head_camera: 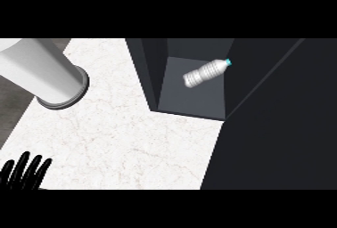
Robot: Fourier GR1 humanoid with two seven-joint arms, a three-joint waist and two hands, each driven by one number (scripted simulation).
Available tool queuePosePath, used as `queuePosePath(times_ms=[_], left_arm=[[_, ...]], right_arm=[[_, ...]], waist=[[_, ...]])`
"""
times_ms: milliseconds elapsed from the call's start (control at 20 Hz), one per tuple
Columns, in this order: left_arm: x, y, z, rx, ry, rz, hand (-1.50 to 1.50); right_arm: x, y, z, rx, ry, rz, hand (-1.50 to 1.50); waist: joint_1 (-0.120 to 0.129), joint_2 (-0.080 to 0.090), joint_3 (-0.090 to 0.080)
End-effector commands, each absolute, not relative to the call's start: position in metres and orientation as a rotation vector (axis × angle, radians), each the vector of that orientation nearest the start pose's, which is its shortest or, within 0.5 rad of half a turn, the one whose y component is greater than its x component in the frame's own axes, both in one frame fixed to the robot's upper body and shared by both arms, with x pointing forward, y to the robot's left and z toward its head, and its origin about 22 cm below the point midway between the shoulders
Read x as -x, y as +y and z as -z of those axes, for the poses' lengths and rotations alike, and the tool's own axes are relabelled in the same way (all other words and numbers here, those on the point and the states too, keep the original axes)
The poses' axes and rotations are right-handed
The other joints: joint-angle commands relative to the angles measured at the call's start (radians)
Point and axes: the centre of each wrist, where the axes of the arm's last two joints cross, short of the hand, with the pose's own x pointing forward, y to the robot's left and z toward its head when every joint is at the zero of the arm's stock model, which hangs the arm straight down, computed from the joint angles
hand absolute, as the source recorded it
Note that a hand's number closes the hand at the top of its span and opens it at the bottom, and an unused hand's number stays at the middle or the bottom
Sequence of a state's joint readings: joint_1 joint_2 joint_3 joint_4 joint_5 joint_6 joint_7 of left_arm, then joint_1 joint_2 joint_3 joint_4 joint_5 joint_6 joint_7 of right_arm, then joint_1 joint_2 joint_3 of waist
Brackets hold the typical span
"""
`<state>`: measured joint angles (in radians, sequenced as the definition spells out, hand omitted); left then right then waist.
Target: Pick up the bottled water, place it into the cabinet and close the cabinet
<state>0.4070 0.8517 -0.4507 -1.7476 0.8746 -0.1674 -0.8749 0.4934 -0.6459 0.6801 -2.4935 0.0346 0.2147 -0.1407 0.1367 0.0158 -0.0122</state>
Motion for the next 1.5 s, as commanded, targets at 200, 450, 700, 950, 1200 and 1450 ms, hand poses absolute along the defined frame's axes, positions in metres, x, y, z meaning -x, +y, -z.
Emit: queuePosePath(times_ms=[200, 450, 700, 950, 1200, 1450], left_arm=[[-0.114, 0.348, -0.010, 0.520, -1.851, -0.027, -1.50], [-0.117, 0.353, -0.015, 0.526, -1.859, -0.003, -1.50], [-0.120, 0.354, -0.021, 0.550, -1.849, -0.001, -1.50], [-0.120, 0.364, -0.020, 0.524, -1.856, -0.008, -1.50], [-0.125, 0.364, -0.027, 0.539, -1.873, 0.003, -1.50], [-0.131, 0.367, -0.032, 0.557, -1.865, 0.012, -1.50]], right_arm=[[-0.083, -0.175, -0.142, -0.709, -1.688, -1.043, 1.50], [-0.093, -0.165, -0.136, -0.734, -1.674, -0.984, 1.50], [-0.099, -0.164, -0.137, -0.728, -1.692, -0.884, 1.50], [-0.109, -0.158, -0.130, -0.737, -1.679, -0.767, 1.50], [-0.130, -0.147, -0.122, -0.804, -1.627, -0.677, 1.50], [-0.158, -0.135, -0.113, -0.912, -1.520, -0.658, 1.50]], waist=[[0.044, 0.011, -0.007], [0.046, 0.016, -0.006], [0.042, 0.024, -0.004], [0.066, 0.034, -0.006], [0.080, 0.043, -0.001], [0.067, 0.043, 0.003]])
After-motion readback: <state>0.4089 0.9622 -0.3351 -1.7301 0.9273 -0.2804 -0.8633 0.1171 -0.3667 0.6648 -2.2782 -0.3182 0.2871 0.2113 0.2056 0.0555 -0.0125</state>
